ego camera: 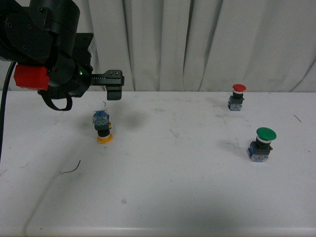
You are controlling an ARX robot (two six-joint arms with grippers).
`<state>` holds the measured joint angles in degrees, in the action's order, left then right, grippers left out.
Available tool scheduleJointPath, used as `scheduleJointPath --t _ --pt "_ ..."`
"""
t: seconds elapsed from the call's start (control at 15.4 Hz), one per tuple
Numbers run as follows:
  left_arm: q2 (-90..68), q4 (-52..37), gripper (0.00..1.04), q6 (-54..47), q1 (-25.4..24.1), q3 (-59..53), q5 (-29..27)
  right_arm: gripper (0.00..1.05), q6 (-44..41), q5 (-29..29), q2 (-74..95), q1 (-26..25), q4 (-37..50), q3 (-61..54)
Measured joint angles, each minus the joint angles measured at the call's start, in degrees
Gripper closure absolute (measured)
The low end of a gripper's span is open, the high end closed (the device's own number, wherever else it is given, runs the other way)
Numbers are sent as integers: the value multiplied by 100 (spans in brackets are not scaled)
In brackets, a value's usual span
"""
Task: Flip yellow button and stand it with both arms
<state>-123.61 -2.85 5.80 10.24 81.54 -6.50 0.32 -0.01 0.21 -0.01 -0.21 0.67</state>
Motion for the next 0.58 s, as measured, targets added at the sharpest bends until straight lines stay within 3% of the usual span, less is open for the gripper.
scheduleJointPath --t 0.26,0.58 --pt "-55 555 7 306 17 109 118 6 0 0 0 0 0 0" --pt "-321 610 7 396 76 105 37 6 0 0 0 0 2 0"
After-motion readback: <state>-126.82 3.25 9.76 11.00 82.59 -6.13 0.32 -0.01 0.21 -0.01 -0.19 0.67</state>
